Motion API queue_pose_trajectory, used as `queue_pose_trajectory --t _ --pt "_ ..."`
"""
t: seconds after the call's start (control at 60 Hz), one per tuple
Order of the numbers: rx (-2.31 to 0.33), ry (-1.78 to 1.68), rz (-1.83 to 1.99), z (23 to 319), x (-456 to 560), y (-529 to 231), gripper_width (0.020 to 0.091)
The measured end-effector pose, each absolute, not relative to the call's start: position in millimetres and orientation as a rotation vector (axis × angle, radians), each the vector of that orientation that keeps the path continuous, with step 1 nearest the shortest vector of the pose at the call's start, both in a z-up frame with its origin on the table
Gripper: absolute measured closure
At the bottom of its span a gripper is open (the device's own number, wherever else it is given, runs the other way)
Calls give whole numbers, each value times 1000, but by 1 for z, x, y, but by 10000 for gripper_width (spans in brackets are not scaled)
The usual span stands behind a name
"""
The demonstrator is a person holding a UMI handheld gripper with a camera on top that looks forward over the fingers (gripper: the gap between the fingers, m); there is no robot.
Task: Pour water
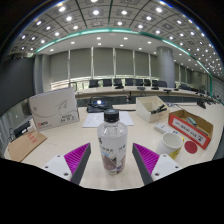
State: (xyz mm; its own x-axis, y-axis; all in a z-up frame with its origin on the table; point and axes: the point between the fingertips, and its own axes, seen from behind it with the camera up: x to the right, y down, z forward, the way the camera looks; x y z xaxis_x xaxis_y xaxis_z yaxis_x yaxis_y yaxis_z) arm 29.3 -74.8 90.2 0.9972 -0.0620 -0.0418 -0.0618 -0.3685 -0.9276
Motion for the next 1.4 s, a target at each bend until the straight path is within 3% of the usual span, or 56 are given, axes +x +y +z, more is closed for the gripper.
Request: queue_pose_trajectory --t 0.083,0.133,0.217,0.3,0.483,0.717,1.0,1.233,1.4 --pt "-1925 98 -1 80 30 -51 252" --pt "-1920 101 -3 74 31 -40 311" --pt "-1899 105 -40 68 37 -27 535" --pt "-1875 97 -59 69 39 -22 562" --pt "-1889 79 -59 68 37 -22 710" --pt "-1883 130 87 97 34 -25 714" --pt "-1669 831 905 152 66 -19 714" --pt "-1350 1302 1410 144 101 -14 717" --pt "-1226 1438 1581 139 104 -25 714"
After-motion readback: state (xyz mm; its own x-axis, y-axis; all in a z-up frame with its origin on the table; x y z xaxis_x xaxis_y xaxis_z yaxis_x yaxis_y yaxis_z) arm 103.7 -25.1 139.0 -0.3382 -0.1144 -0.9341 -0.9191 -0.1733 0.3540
